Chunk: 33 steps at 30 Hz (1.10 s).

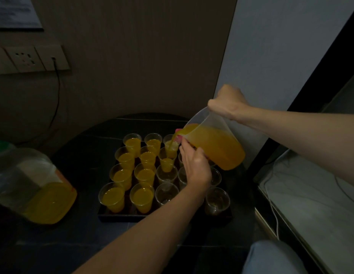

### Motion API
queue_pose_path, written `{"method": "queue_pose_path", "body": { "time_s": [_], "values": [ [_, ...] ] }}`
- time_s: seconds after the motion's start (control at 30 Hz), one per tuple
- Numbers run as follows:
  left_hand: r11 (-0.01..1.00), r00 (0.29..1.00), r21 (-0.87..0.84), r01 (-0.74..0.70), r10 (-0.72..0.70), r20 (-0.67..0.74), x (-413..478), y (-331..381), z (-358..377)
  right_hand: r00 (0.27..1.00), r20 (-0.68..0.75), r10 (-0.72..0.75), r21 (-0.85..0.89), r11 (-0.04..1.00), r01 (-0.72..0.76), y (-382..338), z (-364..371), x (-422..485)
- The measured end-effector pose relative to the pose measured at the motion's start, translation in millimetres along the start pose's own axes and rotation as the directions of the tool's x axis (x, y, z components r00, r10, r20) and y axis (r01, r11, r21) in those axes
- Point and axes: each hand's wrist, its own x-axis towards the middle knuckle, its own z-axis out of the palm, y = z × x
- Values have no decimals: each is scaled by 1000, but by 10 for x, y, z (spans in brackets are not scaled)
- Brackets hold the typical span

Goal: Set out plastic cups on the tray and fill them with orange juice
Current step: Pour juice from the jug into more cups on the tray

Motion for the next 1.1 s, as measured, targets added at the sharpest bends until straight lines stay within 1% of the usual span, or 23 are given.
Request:
{"method": "queue_pose_path", "body": {
  "time_s": [0.47,0.8,1.1],
  "values": [
    [1000,1000,15,-1,1,-5,-29,41,16,1000,17,-3,-24,1000,3,-19,-35,-9],
    [1000,1000,-6,12,-12,6,-23,36,7,999,29,-16,-29,999,17,-36,-47,-38],
    [1000,1000,6,-12,13,-7,-24,25,-10,999,31,-17,-14,1000,17,-50,-52,-45]
  ]
}}
